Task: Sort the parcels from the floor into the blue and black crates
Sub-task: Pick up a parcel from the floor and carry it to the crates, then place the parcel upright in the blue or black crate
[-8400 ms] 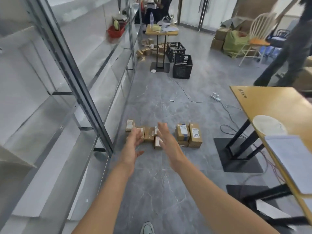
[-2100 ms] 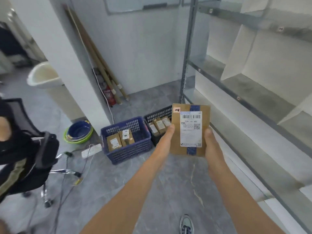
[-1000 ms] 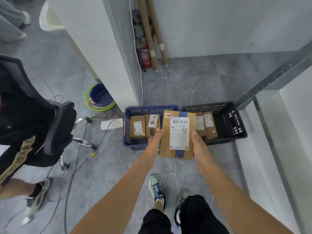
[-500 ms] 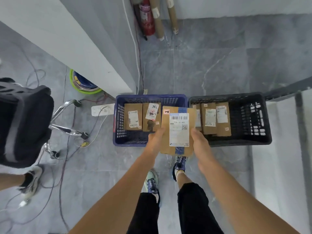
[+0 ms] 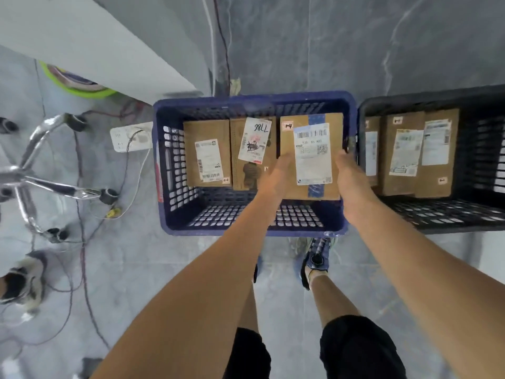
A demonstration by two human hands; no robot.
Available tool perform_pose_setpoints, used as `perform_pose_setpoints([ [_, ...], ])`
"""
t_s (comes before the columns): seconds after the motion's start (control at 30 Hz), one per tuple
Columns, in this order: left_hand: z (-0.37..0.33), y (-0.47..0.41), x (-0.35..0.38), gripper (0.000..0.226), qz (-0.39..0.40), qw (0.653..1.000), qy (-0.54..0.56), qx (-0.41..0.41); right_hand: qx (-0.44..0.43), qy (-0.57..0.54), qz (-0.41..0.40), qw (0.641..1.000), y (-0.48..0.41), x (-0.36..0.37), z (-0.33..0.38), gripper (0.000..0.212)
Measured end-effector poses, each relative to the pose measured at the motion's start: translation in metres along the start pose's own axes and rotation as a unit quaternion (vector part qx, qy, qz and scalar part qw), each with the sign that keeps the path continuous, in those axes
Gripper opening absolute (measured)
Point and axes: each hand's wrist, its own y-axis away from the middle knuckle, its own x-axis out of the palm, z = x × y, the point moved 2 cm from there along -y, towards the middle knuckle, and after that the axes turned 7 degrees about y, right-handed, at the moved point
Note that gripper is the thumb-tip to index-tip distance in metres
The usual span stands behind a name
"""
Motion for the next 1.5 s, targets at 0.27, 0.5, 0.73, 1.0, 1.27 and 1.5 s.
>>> perform_pose_setpoints([
  [0.27, -0.02, -0.072, 0.005, 0.076, 0.029, 0.999, -0.025, 0.021, 0.027, -0.046, -0.002, 0.999, -0.082, 0.034, -0.026, 0.041],
  [0.5, -0.018, -0.104, 0.023, 0.07, 0.049, 0.995, -0.081, 0.029, 0.002, -0.045, 0.009, 0.999, -0.131, 0.04, -0.027, 0.046],
  [0.73, -0.003, -0.122, 0.032, 0.053, 0.031, 0.986, -0.15, 0.071, 0.013, -0.05, 0.024, 0.998, -0.162, 0.046, -0.033, 0.052],
  [1.0, 0.024, -0.13, 0.04, 0.062, 0.032, 0.981, -0.155, 0.113, 0.009, -0.024, 0.046, 0.999, -0.171, 0.057, -0.032, 0.062],
  [1.27, 0.019, -0.132, 0.043, 0.061, 0.056, 0.985, -0.148, 0.071, 0.01, 0.0, 0.066, 0.998, -0.209, 0.059, -0.052, 0.12],
  [1.5, -0.002, -0.08, 0.038, 0.055, 0.026, 0.982, -0.136, 0.126, -0.073, -0.035, 0.069, 0.994, -0.113, 0.043, -0.006, 0.067],
])
